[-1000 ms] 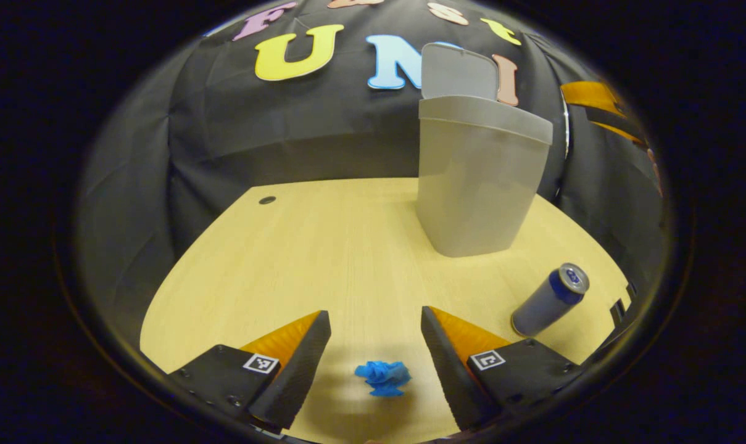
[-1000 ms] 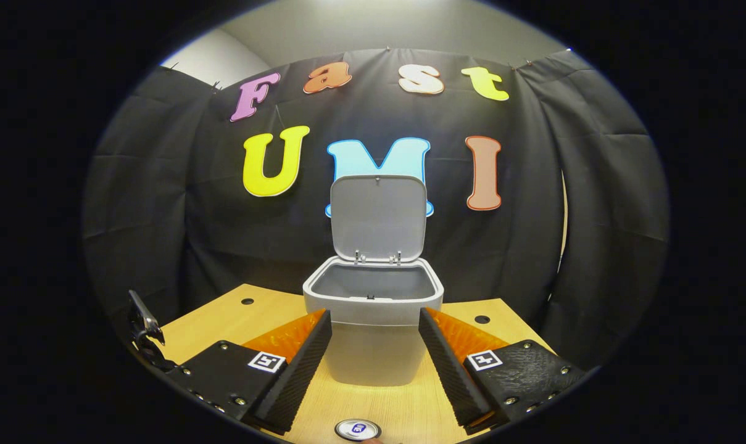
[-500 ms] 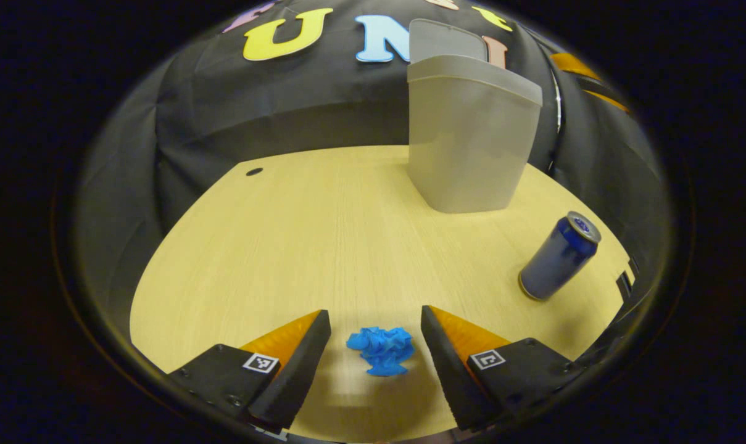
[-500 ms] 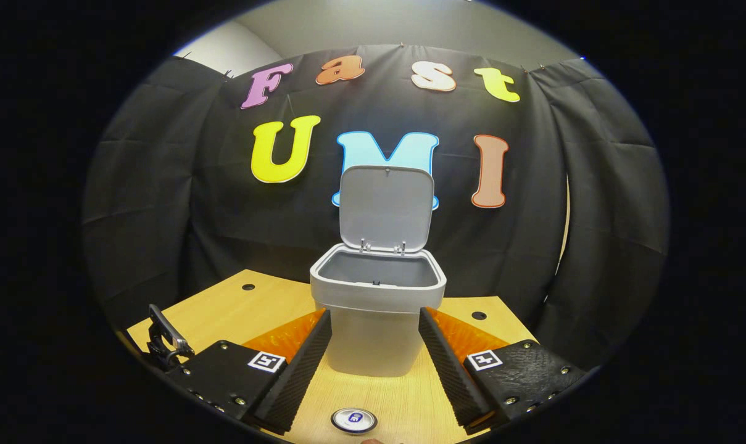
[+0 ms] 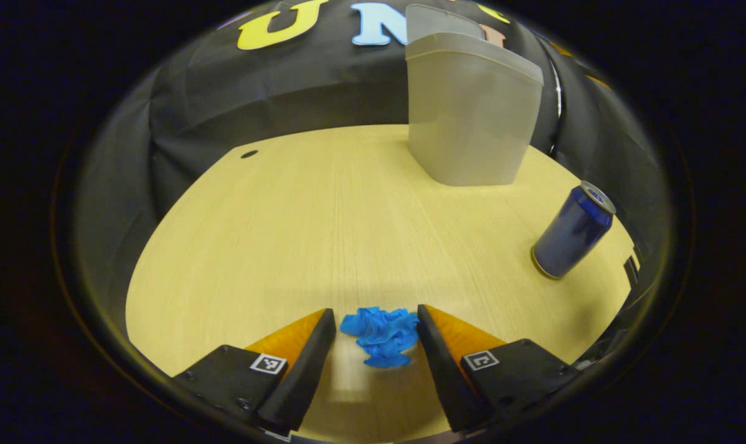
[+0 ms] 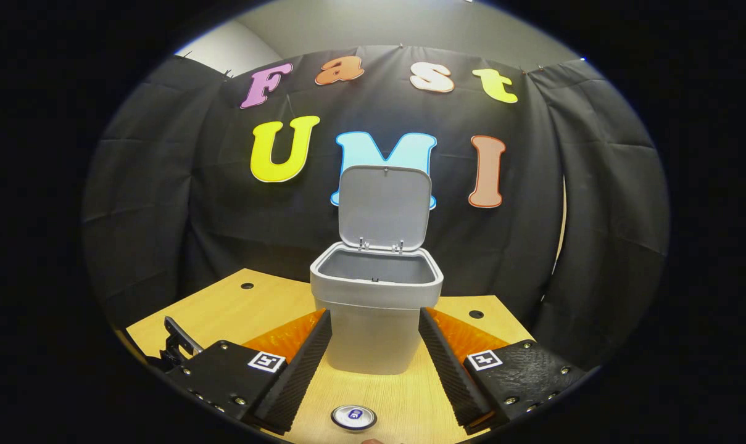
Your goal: Press the lid of the desktop garbage bin to open it, pick up the crumpled paper on the desktop and throw it into the bin, then pick up the pop can on the desktop and drop it into the bin, and finally close the garbage bin lid.
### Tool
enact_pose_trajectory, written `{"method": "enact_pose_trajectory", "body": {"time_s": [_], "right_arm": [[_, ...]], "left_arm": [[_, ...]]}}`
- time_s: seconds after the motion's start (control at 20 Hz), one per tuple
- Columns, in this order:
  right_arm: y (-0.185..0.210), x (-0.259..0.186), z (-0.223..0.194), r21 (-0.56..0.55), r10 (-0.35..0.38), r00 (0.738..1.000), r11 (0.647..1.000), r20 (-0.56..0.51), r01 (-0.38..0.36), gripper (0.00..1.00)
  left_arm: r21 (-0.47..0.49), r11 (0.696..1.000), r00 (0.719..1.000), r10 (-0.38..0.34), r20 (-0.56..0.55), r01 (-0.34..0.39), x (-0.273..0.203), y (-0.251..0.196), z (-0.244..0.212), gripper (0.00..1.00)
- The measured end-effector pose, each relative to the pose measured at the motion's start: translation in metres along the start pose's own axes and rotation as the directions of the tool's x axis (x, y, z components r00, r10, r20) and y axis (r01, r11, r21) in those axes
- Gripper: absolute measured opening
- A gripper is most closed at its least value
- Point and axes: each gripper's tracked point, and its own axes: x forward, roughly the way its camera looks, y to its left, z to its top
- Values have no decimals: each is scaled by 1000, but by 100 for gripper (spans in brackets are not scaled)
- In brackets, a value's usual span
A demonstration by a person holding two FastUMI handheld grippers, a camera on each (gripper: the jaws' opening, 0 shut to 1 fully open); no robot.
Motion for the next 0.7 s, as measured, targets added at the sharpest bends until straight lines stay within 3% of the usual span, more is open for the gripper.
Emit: {"method": "enact_pose_trajectory", "body": {"time_s": [0.25,0.3,0.45,0.5,0.6,0.7], "right_arm": [[-2,0,-6,5,-8,1000,1000,-12,8,92],[-3,0,-5,7,-9,1000,1000,-10,9,92],[-4,2,-4,12,-10,1000,1000,-6,10,92],[-4,2,-4,13,-10,1000,1000,-6,10,92],[-5,1,-4,17,-10,1000,1000,-7,10,92],[-5,2,-5,19,-10,1000,1000,-7,10,92]], "left_arm": [[5,1000,1000,2,10,-2,1,1,1,83],[2,1000,1000,2,11,-2,1,1,1,75],[-5,1000,1000,10,17,-10,2,3,1,76],[-4,1000,1000,9,19,-9,2,4,3,55],[1,1000,1000,16,15,-16,1,5,1,54],[11,1000,1000,20,16,-20,2,5,3,39]]}}
